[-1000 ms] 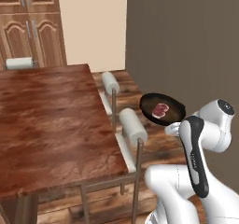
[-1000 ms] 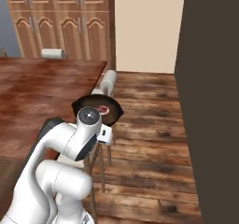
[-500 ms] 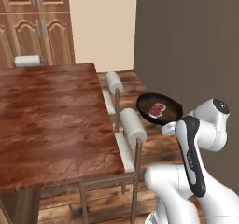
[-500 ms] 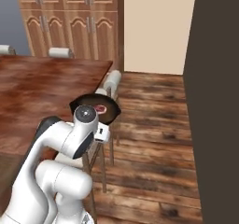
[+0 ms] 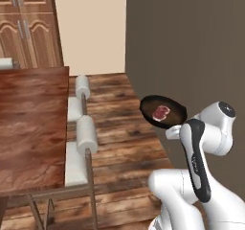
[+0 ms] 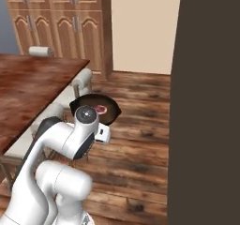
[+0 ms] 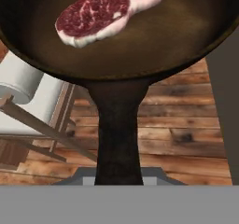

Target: Pick up the pan with the steak in it and place it on the dining table. Then place the steak on the plate.

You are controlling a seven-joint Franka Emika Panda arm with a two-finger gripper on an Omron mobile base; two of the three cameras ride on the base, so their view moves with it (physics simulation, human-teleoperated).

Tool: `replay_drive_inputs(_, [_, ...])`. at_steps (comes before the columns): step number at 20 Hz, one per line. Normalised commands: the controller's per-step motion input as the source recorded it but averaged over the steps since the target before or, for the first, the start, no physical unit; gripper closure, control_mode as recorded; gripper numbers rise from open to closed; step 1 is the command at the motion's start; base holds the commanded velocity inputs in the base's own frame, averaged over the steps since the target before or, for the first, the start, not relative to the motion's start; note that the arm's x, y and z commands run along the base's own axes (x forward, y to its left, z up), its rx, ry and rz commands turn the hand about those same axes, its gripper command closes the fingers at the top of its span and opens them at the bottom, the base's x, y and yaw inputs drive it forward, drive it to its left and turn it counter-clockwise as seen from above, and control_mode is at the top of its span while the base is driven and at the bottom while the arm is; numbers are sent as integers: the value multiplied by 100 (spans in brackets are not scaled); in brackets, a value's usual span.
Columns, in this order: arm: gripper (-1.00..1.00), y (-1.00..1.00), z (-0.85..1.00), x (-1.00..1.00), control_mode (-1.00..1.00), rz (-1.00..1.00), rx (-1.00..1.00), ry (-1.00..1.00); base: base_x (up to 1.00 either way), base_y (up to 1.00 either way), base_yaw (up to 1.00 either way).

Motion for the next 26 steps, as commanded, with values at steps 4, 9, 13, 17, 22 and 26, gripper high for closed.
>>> replay_drive_inputs(4, [100,0,0,0,100,0,0,0,17,-82,3])
replay_drive_inputs(9, [100,0,0,0,100,0,0,0,66,-49,0])
replay_drive_inputs(13, [100,0,0,0,100,0,0,0,100,-27,-5])
replay_drive_inputs(17, [100,0,0,0,100,0,0,0,100,-16,-5])
replay_drive_inputs(22, [100,0,0,0,100,0,0,0,100,-9,-5])
replay_drive_inputs(26, [100,0,0,0,100,0,0,0,100,-8,-5])
